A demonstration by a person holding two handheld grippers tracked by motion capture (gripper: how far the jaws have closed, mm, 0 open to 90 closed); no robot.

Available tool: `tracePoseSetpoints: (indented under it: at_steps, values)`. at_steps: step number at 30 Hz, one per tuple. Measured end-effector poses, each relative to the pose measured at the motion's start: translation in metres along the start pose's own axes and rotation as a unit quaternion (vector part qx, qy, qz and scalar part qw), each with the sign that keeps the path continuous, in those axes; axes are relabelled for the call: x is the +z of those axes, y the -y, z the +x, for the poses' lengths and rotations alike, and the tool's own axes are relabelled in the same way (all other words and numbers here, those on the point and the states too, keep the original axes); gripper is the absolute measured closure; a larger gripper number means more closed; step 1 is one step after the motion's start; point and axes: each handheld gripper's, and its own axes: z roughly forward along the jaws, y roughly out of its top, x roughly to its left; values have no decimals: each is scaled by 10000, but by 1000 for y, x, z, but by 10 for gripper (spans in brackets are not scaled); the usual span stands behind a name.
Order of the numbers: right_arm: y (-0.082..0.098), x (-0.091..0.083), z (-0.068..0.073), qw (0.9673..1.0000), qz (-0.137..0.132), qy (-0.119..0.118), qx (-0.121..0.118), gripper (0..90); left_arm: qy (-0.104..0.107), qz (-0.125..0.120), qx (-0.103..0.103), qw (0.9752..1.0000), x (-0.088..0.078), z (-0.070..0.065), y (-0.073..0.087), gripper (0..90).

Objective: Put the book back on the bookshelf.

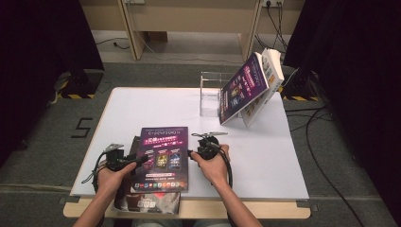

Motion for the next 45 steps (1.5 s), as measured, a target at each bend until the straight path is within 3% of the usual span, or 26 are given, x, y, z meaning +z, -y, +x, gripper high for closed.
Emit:
tracePoseSetpoints:
  at_steps: [3,9,12,23,26,31,36,45]
  values:
    - [0,7,2,9998,159,-91,64,527,15,8,-87,10000,0,1,0,385]
    - [-1,17,4,9993,336,-167,79,531,-47,47,-54,10000,0,0,-1,403]
    - [0,21,3,9983,454,-277,240,531,-61,47,-57,10000,0,0,-1,415]
    - [-1,25,7,9981,462,-353,192,523,-132,81,10,9999,1,-2,-2,424]
    - [-1,25,8,9980,462,-366,209,517,-62,93,-85,9999,1,-2,-2,446]
    - [-1,25,7,9978,438,-382,316,512,-124,111,13,9999,1,-3,-2,458]
    - [-1,25,6,9974,463,-419,352,511,-42,102,-135,9998,0,-1,-2,463]
    - [0,25,4,9965,403,-463,572,500,-334,151,162,9992,2,-9,-1,505]
